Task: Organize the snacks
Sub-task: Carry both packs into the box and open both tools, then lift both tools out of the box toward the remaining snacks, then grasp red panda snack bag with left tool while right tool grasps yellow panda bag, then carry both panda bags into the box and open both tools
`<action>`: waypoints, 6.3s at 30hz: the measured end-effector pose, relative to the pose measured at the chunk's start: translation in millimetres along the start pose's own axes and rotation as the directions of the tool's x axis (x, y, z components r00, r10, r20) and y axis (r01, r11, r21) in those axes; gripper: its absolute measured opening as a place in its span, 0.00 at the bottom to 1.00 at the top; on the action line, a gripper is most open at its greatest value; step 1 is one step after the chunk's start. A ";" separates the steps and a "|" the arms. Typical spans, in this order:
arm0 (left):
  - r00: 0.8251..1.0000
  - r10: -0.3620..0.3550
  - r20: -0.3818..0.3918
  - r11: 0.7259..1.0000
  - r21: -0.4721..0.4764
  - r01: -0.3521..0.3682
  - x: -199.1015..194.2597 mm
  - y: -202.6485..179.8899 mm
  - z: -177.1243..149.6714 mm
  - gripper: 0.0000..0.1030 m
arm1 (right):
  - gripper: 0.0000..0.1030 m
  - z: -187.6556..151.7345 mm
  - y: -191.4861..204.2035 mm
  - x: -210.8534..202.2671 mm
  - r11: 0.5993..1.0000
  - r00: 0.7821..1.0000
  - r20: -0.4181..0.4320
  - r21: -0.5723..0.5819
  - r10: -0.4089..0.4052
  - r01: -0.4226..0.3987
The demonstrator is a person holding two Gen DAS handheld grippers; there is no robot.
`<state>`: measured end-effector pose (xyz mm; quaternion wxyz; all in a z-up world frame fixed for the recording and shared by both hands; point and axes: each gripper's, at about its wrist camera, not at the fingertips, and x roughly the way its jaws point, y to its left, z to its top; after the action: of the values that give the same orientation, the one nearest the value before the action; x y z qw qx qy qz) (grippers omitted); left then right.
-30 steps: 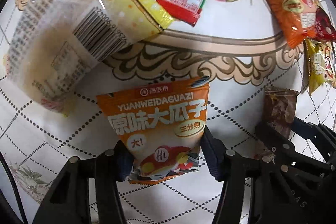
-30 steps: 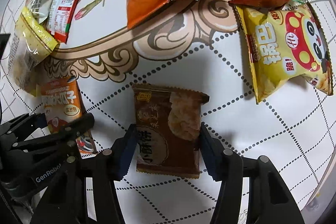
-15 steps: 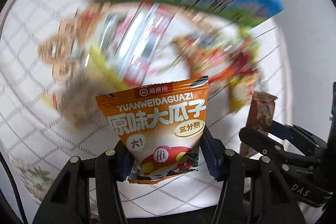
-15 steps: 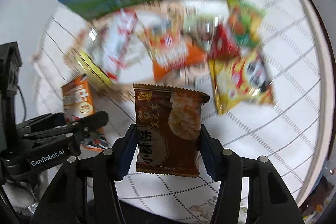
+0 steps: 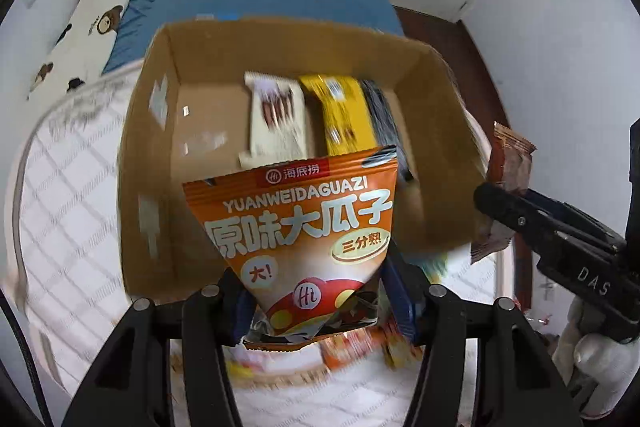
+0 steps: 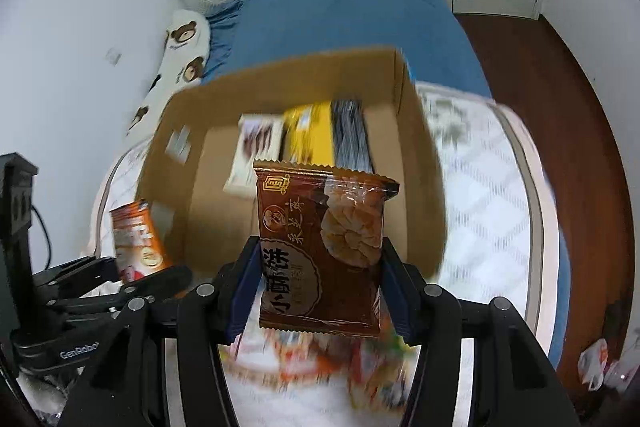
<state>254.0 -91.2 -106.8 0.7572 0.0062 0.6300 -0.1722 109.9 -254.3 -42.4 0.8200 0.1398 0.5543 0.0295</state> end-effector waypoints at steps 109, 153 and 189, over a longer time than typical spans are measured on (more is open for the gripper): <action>0.952 0.181 -0.247 0.983 0.034 -0.178 184.0 -41.0 -137.0 0.70 | 0.62 -183.1 -101.2 121.1 0.975 0.930 -0.331 0.102 -0.156 0.200; 0.959 0.206 -0.197 0.978 0.009 -0.208 164.0 -66.5 -188.0 0.54 | 0.65 -239.4 -95.1 107.4 0.984 0.928 -0.353 0.087 -0.115 0.155; 0.979 0.183 -0.086 0.971 -0.139 -0.194 28.5 44.0 21.1 0.45 | 0.49 38.6 11.0 40.7 0.998 0.997 -0.062 -0.015 0.053 -0.054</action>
<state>290.1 -61.9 -138.8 0.7452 0.0165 0.6646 -0.0524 162.1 -243.1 -62.8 0.8024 0.1469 0.5752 0.0604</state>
